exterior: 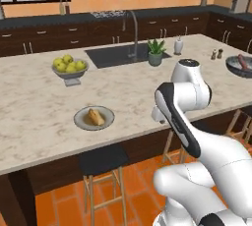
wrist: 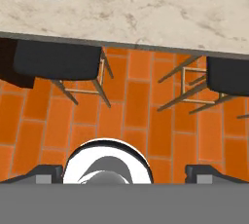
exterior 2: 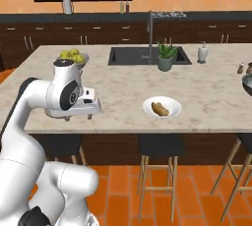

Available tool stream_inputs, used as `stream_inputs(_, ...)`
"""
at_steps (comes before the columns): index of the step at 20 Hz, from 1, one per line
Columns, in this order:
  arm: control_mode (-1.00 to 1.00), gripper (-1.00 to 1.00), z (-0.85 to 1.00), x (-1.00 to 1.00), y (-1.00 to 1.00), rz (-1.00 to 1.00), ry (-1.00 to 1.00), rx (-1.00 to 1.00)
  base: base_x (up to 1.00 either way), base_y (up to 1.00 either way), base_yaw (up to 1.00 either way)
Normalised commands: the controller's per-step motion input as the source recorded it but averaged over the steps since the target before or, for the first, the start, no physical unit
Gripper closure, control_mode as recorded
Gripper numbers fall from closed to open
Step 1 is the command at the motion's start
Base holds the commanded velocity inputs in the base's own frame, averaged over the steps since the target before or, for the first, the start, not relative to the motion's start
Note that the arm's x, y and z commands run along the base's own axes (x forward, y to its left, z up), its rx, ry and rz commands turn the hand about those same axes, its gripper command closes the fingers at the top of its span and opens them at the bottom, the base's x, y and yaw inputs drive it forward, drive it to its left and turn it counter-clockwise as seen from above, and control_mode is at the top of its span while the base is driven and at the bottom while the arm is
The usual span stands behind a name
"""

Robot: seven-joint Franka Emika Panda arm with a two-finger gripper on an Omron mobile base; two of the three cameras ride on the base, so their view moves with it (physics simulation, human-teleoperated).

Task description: Place one bun and one sausage from the bowl on each plate.

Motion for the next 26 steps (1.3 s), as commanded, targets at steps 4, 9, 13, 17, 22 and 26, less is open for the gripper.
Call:
stream_inputs(4, 1.00, -1.00, 0.00, 0.00, 0.00, 0.00, 0.00, 0.00, -0.20, -0.94, -0.21)
stream_inputs(9, 1.00, -1.00, 0.00, 0.00, 0.00, 0.00, 0.00, 0.00, 0.06, -0.99, -0.04)
stream_inputs(13, 1.00, -1.00, 0.00, 0.00, 0.00, 0.00, 0.00, 0.00, 0.47, -1.00, 0.02)
stream_inputs(17, 1.00, -1.00, 0.00, 0.00, 0.00, 0.00, 0.00, 0.00, 0.43, -1.00, 0.03)
stream_inputs(22, 1.00, -1.00, 0.00, 0.00, 0.00, 0.00, 0.00, 0.00, 0.43, -1.00, 0.17)
stream_inputs(26, 1.00, -1.00, 0.00, 0.00, 0.00, 0.00, 0.00, 0.00, 0.62, -1.00, 0.28)
